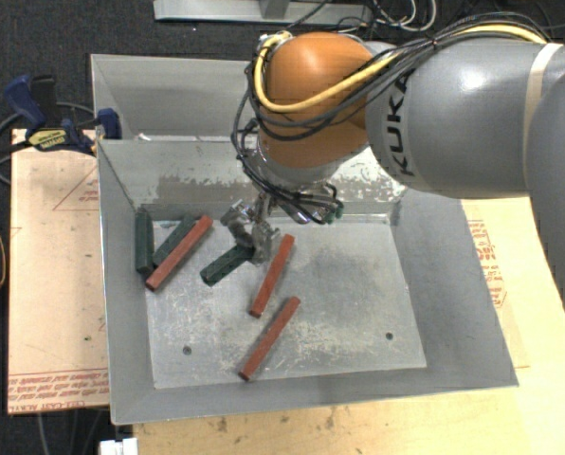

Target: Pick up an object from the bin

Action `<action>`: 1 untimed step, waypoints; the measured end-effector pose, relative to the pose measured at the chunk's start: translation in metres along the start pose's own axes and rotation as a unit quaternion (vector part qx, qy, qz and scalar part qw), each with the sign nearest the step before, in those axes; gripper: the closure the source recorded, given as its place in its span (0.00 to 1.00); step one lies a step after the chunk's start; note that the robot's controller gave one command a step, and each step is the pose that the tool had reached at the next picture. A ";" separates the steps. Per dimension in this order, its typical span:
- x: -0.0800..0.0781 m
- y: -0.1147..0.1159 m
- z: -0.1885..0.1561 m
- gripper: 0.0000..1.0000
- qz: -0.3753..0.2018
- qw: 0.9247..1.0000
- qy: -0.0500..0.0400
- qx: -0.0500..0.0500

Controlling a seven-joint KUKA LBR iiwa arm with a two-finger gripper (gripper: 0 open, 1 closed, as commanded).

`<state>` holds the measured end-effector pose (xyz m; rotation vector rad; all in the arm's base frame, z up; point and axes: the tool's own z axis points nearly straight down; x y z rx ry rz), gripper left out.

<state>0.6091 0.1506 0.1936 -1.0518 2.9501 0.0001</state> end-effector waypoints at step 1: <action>0.026 -0.010 -0.063 1.00 -0.206 0.979 0.001 0.000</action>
Offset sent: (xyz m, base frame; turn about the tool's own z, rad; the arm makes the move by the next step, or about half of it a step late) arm -0.0155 -0.0242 0.0603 -0.4182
